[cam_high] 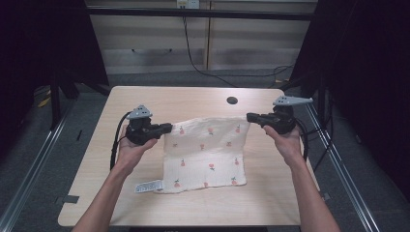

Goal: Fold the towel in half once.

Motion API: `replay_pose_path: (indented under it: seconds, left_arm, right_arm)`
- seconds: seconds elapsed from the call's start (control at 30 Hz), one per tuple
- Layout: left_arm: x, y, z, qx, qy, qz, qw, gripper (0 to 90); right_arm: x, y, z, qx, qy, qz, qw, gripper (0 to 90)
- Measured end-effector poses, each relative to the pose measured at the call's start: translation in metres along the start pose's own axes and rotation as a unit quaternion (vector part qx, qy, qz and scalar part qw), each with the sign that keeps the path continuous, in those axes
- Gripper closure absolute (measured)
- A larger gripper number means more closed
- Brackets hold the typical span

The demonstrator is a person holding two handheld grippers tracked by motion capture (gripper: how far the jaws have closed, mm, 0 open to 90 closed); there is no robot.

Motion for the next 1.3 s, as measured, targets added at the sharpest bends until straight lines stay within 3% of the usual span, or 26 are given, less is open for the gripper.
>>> replay_pose_path:
  seconds: [0.13,0.2,0.67,1.3]
  left_arm:
    - [-0.004,-0.011,-0.005,0.001,0.000,0.008,1.0000,85.9]
    - [-0.006,-0.016,-0.006,-0.002,-0.006,0.003,1.0000,85.9]
    - [-0.022,-0.049,-0.003,0.009,-0.014,0.010,0.9998,85.5]
    - [-0.037,-0.078,0.006,0.017,-0.048,-0.016,0.9986,85.5]
  right_arm:
    - [0.007,-0.012,0.001,0.007,0.006,-0.006,0.9999,89.4]
    - [0.010,-0.016,0.000,0.006,0.008,-0.009,0.9999,89.4]
    - [0.024,-0.052,0.004,0.018,0.019,-0.016,0.9995,89.4]
    - [0.032,-0.078,0.007,0.024,0.029,-0.008,0.9993,89.3]
Point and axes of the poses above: each handheld gripper's, and its own axes: z roughly forward along the jaws, y roughly out of its top, x roughly to its left, the point moved 10 cm from there along z, roughly forward along the jaws, and after that the axes turned 14 degrees about x, right-handed, at the moved point
